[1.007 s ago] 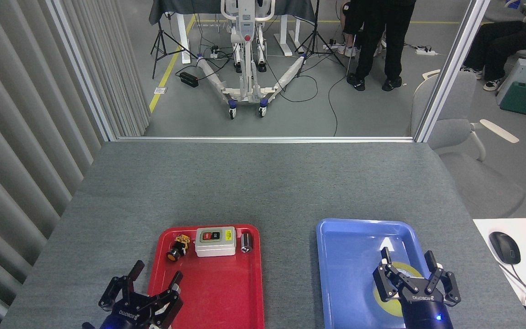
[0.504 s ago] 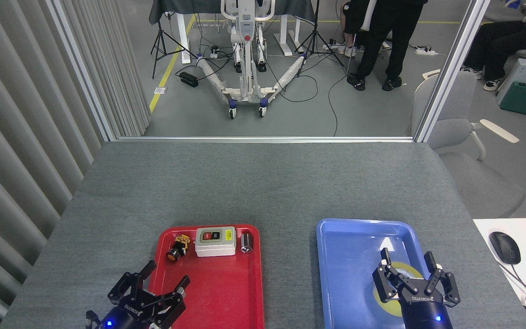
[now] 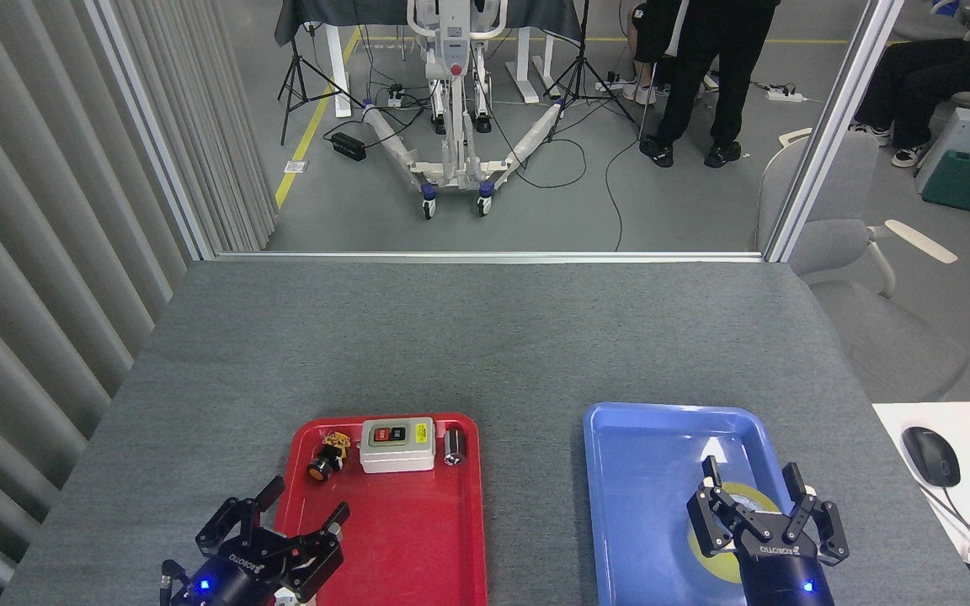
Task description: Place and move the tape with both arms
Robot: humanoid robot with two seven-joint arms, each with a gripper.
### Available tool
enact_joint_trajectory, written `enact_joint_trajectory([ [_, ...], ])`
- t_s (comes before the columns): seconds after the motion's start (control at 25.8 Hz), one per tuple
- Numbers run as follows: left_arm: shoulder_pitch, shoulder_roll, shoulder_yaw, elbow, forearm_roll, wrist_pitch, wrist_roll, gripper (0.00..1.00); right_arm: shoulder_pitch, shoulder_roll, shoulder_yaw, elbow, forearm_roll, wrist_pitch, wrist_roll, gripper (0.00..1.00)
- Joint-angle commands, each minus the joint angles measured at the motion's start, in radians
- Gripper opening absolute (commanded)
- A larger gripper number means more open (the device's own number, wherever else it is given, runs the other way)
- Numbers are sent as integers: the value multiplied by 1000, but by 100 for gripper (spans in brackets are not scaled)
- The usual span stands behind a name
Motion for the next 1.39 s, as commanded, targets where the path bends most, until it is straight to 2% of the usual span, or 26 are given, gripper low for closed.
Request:
enact_joint_trajectory([
  [0.0, 3, -20, -6, 0, 0, 183, -12, 100, 0, 2, 0, 0, 0, 0, -1, 100],
  [0.12, 16, -23, -32, -29, 0, 257, -12, 100, 0, 2, 0, 0, 0, 0, -1, 100],
  [0.35, 17, -23, -35, -69, 0, 255, -13, 100, 0, 3, 0, 0, 0, 0, -1, 100],
  [0.54, 17, -9, -35, -166, 0, 253, -12, 100, 0, 3, 0, 0, 0, 0, -1, 100],
  [1.36, 40, 0, -43, -160, 1, 255, -12, 100, 0, 7, 0, 0, 0, -2, -1, 100],
])
